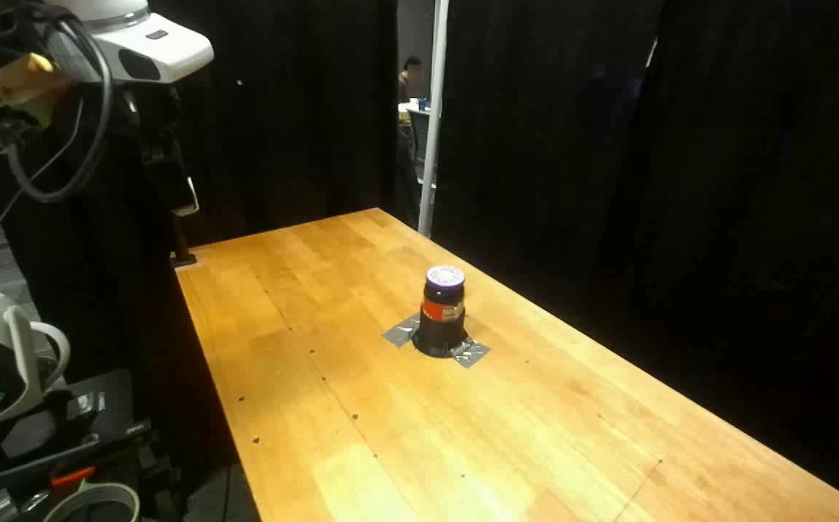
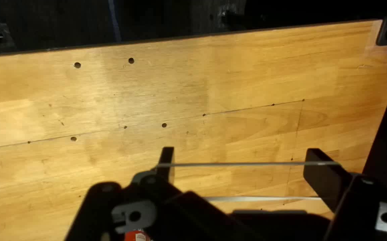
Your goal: Put the elastic around the bottle
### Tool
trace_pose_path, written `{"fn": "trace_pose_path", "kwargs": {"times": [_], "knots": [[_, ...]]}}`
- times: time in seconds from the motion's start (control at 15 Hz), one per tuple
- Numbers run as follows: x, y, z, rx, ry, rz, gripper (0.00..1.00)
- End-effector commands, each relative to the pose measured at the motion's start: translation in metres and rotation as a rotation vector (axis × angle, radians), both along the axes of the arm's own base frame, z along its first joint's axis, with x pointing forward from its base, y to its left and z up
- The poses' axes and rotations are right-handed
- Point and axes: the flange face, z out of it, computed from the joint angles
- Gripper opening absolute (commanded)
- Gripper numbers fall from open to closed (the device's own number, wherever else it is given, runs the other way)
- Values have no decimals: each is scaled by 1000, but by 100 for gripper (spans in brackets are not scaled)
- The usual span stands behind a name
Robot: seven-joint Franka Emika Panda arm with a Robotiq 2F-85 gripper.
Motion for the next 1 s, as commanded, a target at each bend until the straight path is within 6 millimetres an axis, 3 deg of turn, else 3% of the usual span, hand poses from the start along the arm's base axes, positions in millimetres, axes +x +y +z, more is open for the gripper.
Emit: {"fn": "trace_pose_path", "kwargs": {"times": [0.0,0.27,0.33,0.53,0.73,0.93], "knots": [[0,0,1,-1,1,0,100],[0,0,1,0,1,0,100],[10,-3,-2,-1,15,12,100],[73,-27,-14,-4,59,-9,100],[120,-44,-24,-38,104,15,100],[173,-51,-40,-59,158,73,100]]}}
